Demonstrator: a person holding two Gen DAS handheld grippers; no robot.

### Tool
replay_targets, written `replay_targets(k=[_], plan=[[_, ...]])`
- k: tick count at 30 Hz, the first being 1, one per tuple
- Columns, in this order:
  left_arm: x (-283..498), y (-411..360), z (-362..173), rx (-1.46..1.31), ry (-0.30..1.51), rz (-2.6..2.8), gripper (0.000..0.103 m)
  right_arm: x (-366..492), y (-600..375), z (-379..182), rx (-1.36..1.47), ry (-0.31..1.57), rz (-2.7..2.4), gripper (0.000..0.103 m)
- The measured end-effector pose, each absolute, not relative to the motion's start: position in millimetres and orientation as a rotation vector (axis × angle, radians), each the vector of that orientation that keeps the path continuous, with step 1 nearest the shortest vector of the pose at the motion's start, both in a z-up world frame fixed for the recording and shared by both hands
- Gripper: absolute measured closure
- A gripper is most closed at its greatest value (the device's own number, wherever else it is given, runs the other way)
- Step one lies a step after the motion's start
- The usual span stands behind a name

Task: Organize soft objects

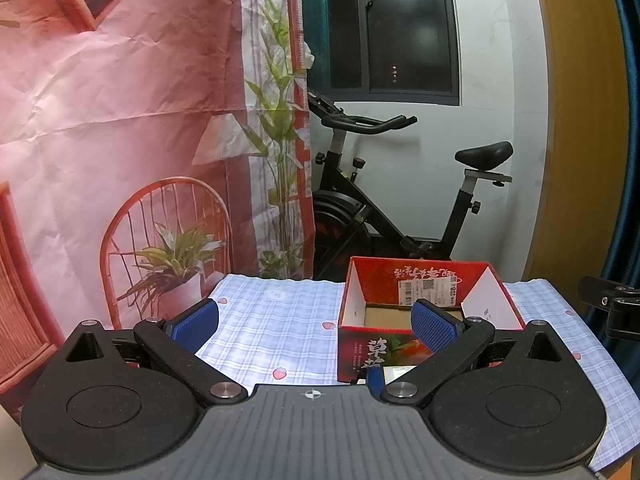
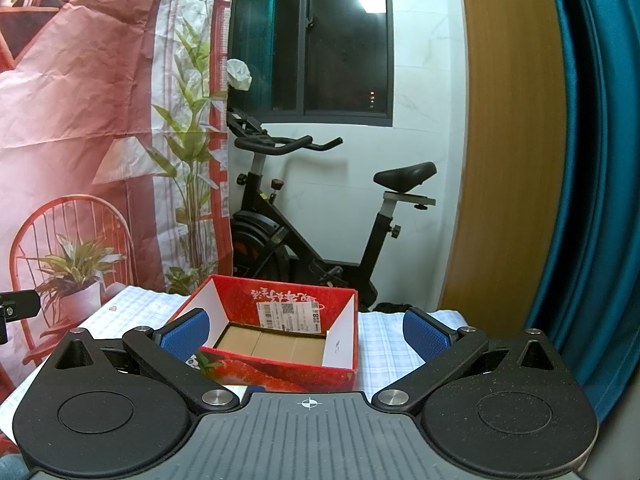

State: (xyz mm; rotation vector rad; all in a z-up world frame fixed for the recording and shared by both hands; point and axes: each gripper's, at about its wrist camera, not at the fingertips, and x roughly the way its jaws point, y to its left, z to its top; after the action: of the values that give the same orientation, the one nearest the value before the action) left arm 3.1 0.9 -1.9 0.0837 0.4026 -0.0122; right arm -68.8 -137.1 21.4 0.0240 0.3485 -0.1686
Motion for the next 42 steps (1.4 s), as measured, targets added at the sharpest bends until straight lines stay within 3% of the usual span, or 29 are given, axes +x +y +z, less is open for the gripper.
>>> replay_targets(k=[42], plan=[[1.4,-3.8,-2.4,0.082,0.394,-0.018,0.0,-67.2,-139.8,22.7,0.027,0.345,-0.167,0.0]])
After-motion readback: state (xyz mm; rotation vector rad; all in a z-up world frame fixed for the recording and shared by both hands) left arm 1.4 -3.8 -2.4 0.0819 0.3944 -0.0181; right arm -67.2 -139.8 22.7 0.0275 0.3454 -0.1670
